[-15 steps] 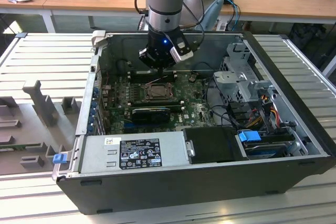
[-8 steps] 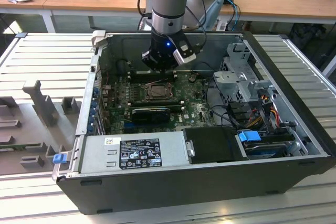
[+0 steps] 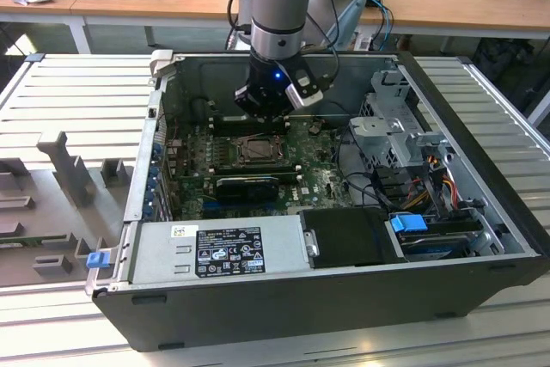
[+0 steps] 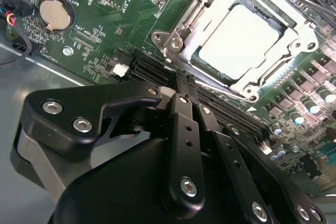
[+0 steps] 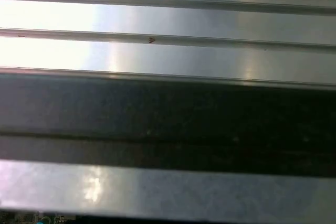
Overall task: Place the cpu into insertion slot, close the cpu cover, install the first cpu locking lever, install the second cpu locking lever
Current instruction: 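Install the first cpu locking lever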
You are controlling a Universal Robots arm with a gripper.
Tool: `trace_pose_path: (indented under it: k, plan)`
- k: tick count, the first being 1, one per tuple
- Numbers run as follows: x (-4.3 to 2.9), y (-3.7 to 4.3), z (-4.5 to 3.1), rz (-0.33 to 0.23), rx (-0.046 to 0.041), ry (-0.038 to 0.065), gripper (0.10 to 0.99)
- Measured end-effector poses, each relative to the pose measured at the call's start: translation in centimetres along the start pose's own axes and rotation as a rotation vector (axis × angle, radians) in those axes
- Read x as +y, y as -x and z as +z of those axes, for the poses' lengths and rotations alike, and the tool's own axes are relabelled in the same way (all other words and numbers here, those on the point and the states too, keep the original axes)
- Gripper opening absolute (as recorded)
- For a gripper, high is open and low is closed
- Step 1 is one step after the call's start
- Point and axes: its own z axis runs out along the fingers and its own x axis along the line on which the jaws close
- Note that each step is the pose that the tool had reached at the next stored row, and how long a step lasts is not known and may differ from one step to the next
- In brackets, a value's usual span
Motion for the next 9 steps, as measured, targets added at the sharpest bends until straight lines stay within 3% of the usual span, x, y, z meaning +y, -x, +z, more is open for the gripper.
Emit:
trace_pose_path:
  k: [9]
  plan:
    - [-0.03,0.01,0.34,0.0,0.0001,-0.001,0.106]
